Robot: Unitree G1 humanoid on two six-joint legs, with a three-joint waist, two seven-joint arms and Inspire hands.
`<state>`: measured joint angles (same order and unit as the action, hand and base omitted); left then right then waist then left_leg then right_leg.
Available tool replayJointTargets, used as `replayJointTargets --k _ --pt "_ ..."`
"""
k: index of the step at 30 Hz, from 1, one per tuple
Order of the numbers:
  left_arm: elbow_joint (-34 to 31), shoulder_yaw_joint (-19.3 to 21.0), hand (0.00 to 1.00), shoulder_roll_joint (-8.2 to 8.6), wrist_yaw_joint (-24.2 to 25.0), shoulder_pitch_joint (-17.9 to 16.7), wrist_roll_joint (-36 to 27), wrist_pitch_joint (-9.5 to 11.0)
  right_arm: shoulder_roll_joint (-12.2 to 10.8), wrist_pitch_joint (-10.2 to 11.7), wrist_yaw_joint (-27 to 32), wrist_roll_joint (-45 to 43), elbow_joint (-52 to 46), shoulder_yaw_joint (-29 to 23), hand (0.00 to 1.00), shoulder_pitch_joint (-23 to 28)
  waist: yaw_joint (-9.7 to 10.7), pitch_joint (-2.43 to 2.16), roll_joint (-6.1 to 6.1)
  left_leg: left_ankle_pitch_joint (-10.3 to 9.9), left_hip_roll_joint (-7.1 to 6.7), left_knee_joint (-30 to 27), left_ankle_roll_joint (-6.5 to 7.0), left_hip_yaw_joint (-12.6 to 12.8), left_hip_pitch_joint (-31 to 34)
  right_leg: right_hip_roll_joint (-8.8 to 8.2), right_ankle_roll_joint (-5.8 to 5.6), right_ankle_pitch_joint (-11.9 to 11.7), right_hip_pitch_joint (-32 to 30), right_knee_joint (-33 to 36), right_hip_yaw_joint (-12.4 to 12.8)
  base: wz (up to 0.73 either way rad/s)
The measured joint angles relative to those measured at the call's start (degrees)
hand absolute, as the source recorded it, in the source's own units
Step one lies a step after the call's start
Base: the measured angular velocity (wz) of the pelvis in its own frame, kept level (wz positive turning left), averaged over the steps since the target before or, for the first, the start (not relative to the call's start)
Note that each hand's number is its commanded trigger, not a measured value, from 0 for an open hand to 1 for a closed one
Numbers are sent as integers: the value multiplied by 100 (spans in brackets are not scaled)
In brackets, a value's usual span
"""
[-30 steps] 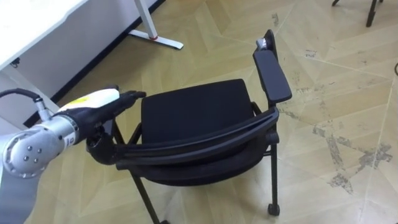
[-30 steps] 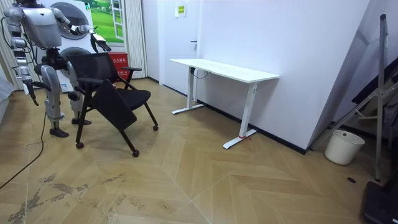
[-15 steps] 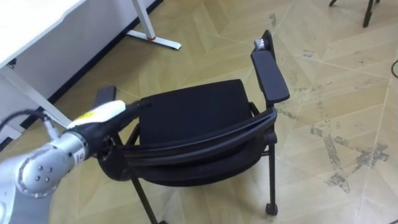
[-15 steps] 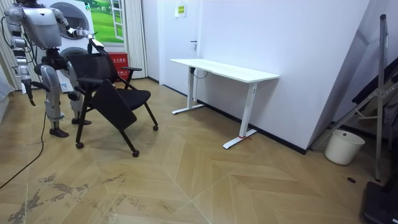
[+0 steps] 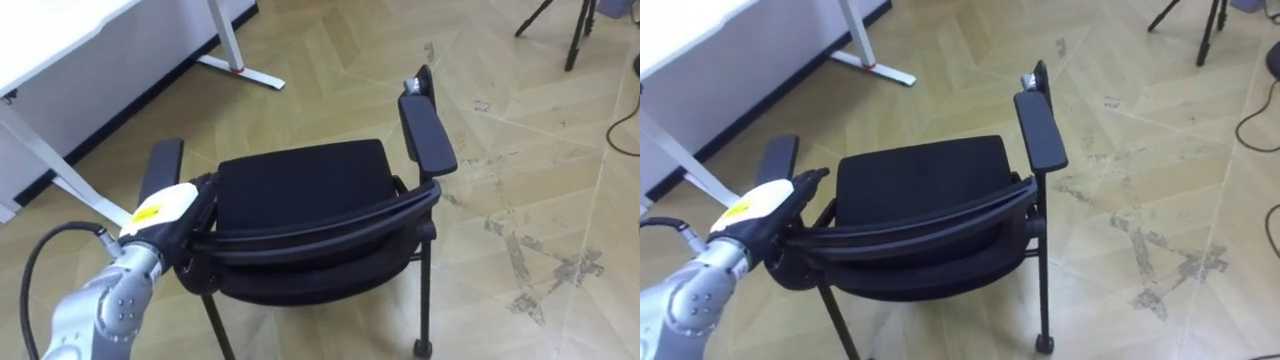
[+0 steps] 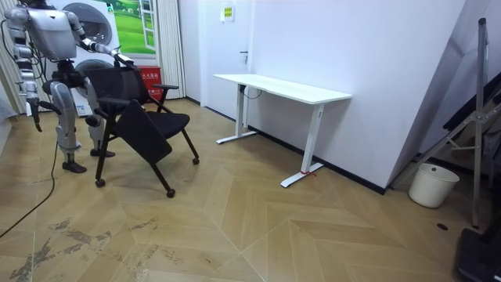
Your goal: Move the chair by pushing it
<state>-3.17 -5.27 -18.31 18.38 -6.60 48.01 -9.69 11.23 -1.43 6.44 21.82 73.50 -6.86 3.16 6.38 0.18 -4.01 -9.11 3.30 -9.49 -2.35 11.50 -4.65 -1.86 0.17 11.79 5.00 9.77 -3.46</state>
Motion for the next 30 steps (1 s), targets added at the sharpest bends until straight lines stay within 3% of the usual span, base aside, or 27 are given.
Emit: replayJointTargets --k 5,12,13,15,16,17,30 --pt "-2 -51 0 -2 -180 -34 70 -84 0 -122 -10 33 -50 -7 0 11 113 11 28 0 -5 -1 0 2 13 -2 -18 -2 -8 1 20 0" --pt "7 -70 0 -1 -244 -74 172 -128 -17 -123 -7 -21 -77 -7 0 31 141 9 23 0 -4 -4 0 29 8 0 -17 -6 -7 10 33 0" --pt "7 -72 15 -1 -266 -82 169 -128 -17 -123 -8 -20 -79 -7 0 31 141 9 23 0 -4 -4 0 29 8 0 -17 -6 -7 10 40 0" --pt "3 -87 65 -1 -318 -111 169 -128 -16 -123 12 -21 -79 -7 0 32 141 7 20 0 -4 -4 0 29 6 2 -16 -7 -7 10 54 0" --pt "3 -93 95 -1 -321 -113 170 -128 -16 -123 19 -24 -83 -7 0 33 139 7 19 0 -4 -3 0 30 5 3 -16 -7 -7 11 60 0" --pt "2 -96 100 -2 -324 -117 170 -128 -16 -123 34 -46 -101 -7 0 36 135 6 17 0 -4 -3 0 30 4 5 -16 -7 -7 10 75 0" --pt "-13 -173 100 -49 -372 -185 410 -72 -16 -114 41 -207 -249 -13 0 61 132 6 17 0 -6 -3 0 72 0 6 -16 -7 -22 9 119 0"
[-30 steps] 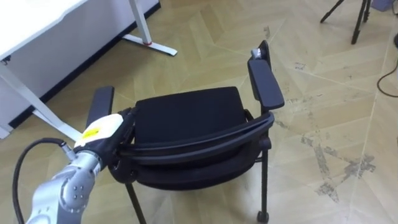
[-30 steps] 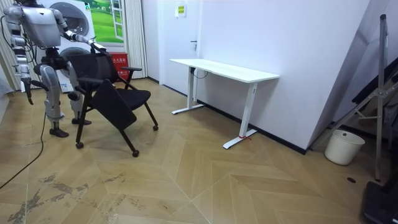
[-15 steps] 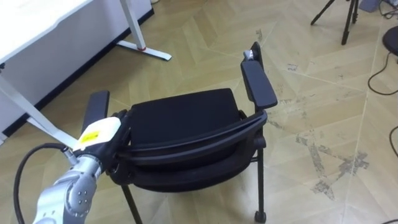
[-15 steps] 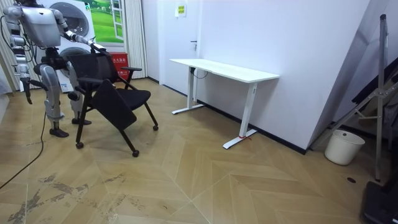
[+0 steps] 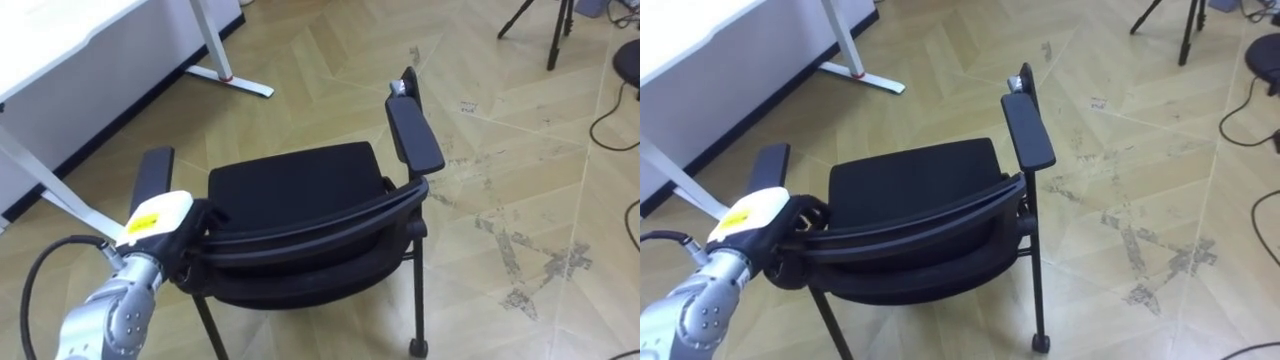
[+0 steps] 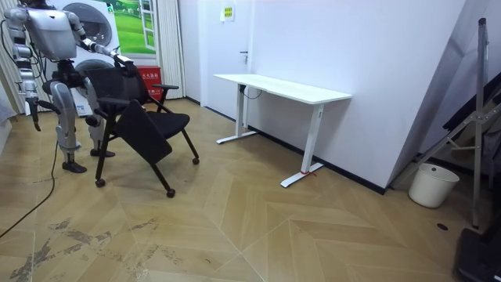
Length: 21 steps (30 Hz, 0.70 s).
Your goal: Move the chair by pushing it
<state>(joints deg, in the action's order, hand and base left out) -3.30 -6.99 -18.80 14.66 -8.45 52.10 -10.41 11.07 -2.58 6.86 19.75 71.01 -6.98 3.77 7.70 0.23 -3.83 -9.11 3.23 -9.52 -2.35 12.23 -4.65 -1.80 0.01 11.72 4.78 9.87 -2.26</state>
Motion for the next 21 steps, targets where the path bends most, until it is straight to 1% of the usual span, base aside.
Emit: replayJointTargets --k 3,7,10,17,21 --pt "31 -3 100 -12 -50 -8 112 74 0 1 4 0 1 0 0 10 3 1 14 0 -2 2 0 8 2 -1 -1 -1 -7 -2 18 -1" --pt "45 -4 100 -13 -102 -16 147 111 0 1 6 1 2 3 0 10 -5 2 31 0 -4 3 0 14 1 -1 -4 -2 -12 -3 36 -2" --pt "111 -15 100 -14 -232 -23 148 172 0 1 12 0 2 3 0 10 -4 2 33 0 -4 3 0 14 2 -1 -3 -2 -13 -4 38 0" --pt "150 -22 100 -9 -335 -22 149 199 0 1 3 -4 2 0 0 13 -1 1 31 0 -4 3 0 18 10 0 -3 -3 -24 -4 53 0" --pt "206 -22 100 -2 -417 -25 147 256 1 6 5 35 2 -5 0 6 -19 -15 8 0 -4 4 0 18 19 3 -3 -9 -47 1 50 0"
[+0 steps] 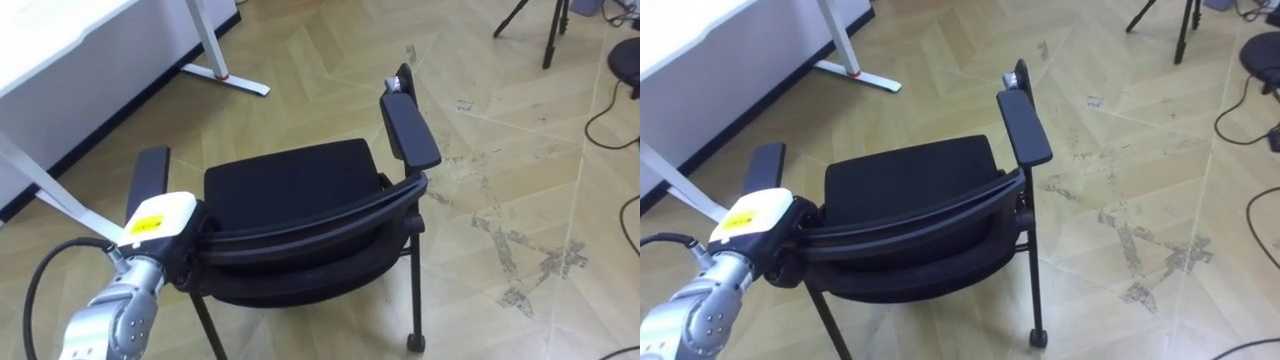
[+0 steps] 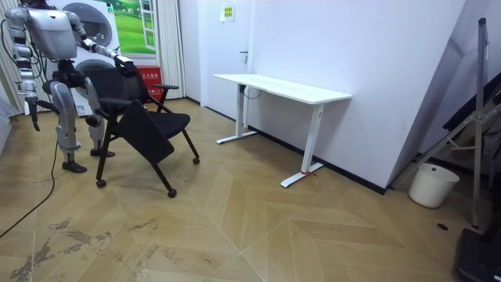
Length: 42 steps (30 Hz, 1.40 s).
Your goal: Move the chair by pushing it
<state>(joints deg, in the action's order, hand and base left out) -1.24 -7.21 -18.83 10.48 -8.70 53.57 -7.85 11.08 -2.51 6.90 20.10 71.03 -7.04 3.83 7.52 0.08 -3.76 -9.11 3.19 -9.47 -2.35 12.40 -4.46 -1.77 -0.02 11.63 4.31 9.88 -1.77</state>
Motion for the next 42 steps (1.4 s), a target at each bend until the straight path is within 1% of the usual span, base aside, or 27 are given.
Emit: replayJointTargets --k 2,3,5,7,9,13,15,17,19,21,22,24,25,27,29,30,33,36,38,39,41,42 --pt "73 0 100 0 -79 0 0 53 0 0 5 5 1 0 0 0 3 -10 -14 0 0 4 0 0 -3 0 -1 -5 -1 -1 0 0" --pt "144 2 100 -1 -148 7 0 120 1 0 18 3 1 -21 0 1 7 -14 -21 0 0 5 0 1 -7 0 -2 -16 0 -2 0 0" --pt "196 6 100 1 -198 17 -3 183 3 2 79 7 -2 -122 0 -4 9 -20 -29 0 0 8 0 21 -11 -1 -5 -32 1 -4 2 -2" --pt "218 5 100 1 -229 23 -14 195 5 5 255 10 -53 -175 0 -3 14 -20 -30 0 3 8 0 67 -14 -2 -8 -46 -6 -9 21 -6" --pt "252 14 100 -11 -259 30 -74 199 14 20 557 -15 -271 -435 0 -2 56 -25 -45 0 2 8 0 94 -8 -5 -16 -51 -24 -9 48 -6" --pt "262 14 100 -24 -285 20 -109 199 50 118 1063 -171 -705 -581 0 12 79 -22 -42 0 3 8 1 122 -8 -4 -22 -55 -39 2 75 -3" --pt "247 23 100 -31 -292 11 -131 200 45 129 1328 -645 -1122 -748 0 16 96 -20 -38 0 1 11 1 136 -3 -8 -24 -56 -42 2 64 0" --pt "224 26 100 -42 -292 12 -137 208 49 156 1542 -906 -1465 -842 0 16 104 -16 -24 -1 1 12 1 136 13 -9 -24 -56 -53 10 45 2" --pt "180 29 100 -48 -292 24 -134 213 64 166 1744 -1229 -1872 -848 0 9 64 -18 -13 0 3 10 1 137 66 -9 -24 -55 -145 70 43 0" --pt "143 29 100 -70 -295 25 -132 260 57 165 1960 -1804 -2605 -836 0 75 31 -7 13 0 3 9 2 159 81 -13 -24 -56 -158 91 35 0" --pt "143 29 100 -77 -295 25 -133 277 51 166 2005 -1929 -2876 -814 0 122 14 -7 13 -1 3 9 2 167 81 -14 -25 -56 -161 93 38 -3" --pt "125 29 100 -114 -288 24 -153 298 14 162 2119 -2304 -3936 -714 0 221 -4 -5 33 -1 3 10 2 168 73 -13 -25 -56 -160 95 45 -2" --pt "119 29 100 -114 -284 24 -152 298 18 160 2133 -2450 -4161 -668 0 222 -6 -3 38 0 3 10 2 167 73 -12 -25 -56 -159 92 48 0" --pt "77 25 100 -115 -260 22 -116 298 36 169 2183 -3136 -4853 -428 0 250 -17 -15 87 0 3 10 2 169 67 -9 -24 -57 -149 89 52 0" --pt "48 19 100 -126 -255 15 -108 299 37 162 2182 -3556 -5207 -251 0 255 -55 -17 104 0 3 12 2 194 44 -9 -24 -57 -136 95 63 -4" --pt "44 9 100 -138 -259 17 -109 306 46 163 2187 -3774 -5392 -129 0 254 -109 -13 109 -1 3 14 2 215 25 -10 -23 -59 -134 105 87 -11" --pt "35 7 100 -162 -263 22 -111 328 73 153 2171 -4218 -5687 135 0 244 -191 -10 114 -1 4 15 2 307 0 -10 -23 -59 -147 126 164 -13" --pt "32 8 100 -174 -263 34 -112 350 101 151 2085 -4581 -6051 386 0 243 -249 -9 114 -1 4 15 2 331 3 -9 -25 -58 -162 181 215 -10" --pt "20 8 100 -187 -262 58 -111 369 147 151 2050 -4741 -6181 514 0 196 -284 -11 112 -1 4 16 2 333 28 -9 -25 -58 -219 222 221 -7" --pt "29 6 100 -196 -262 89 -111 381 221 145 2020 -4745 -6272 647 0 154 -318 0 126 -1 5 16 2 338 27 -9 -25 -58 -256 287 237 -6" --pt "35 6 100 -210 -262 112 -111 396 311 146 1908 -4791 -6430 831 0 109 -318 11 143 -1 5 17 3 337 32 -9 -25 -58 -262 290 235 -2" --pt "35 6 100 -211 -262 122 -109 396 320 146 1854 -4800 -6491 859 0 94 -318 13 146 -1 5 17 3 337 42 -9 -25 -58 -273 292 235 0"
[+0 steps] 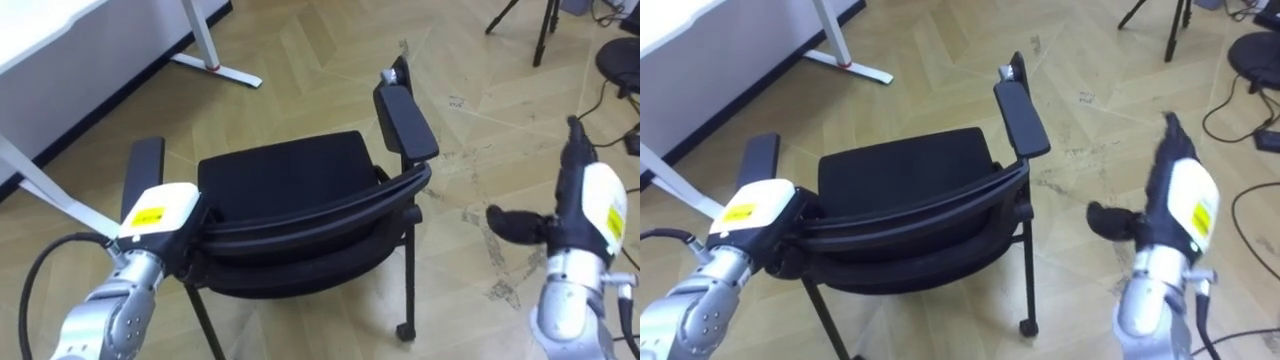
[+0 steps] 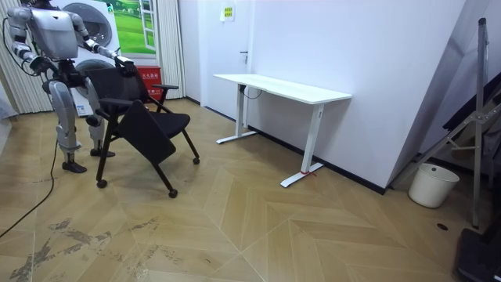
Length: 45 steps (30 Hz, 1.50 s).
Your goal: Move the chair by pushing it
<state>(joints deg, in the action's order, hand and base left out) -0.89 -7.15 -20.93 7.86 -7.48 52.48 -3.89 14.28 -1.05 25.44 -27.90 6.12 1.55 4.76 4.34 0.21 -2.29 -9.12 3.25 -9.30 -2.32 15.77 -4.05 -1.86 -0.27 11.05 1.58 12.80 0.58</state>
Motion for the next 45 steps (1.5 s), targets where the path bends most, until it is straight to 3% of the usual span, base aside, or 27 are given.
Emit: replayJointTargets --k 7,11,15,24,33,45 --pt "30 0 100 -74 -13 77 -14 108 452 3 -503 -450 -327 388 0 -170 -96 15 58 -1 0 -2 1 -3 24 7 -4 2 -91 71 60 -4" --pt "88 -13 100 -98 -72 154 -14 235 584 13 -827 -666 -493 560 0 -171 -157 38 119 0 3 -1 1 -22 18 8 -4 2 -76 75 41 0" --pt "93 -114 100 -241 -96 218 -42 310 726 28 -1416 -990 -507 896 0 -166 -176 15 201 0 7 2 1 -58 32 7 -7 -20 -30 -18 -2 5" --pt "110 -217 100 -430 -96 271 -178 521 1172 187 -2136 -1330 -510 1211 0 -142 -237 13 204 -11 12 10 19 -98 45 5 -8 -21 -13 -21 -88 3" --pt "117 -216 100 -461 -91 292 -222 625 1255 275 -2716 -1604 -785 1252 0 -122 -264 17 195 -12 11 8 20 -171 73 1 -8 -21 -28 -23 -118 1" --pt "167 -246 100 -460 -154 325 -224 741 1294 271 -2795 -2022 -879 1246 0 -120 -259 22 148 -12 11 -3 20 -305 150 -2 -8 -21 -36 -27 -262 5"
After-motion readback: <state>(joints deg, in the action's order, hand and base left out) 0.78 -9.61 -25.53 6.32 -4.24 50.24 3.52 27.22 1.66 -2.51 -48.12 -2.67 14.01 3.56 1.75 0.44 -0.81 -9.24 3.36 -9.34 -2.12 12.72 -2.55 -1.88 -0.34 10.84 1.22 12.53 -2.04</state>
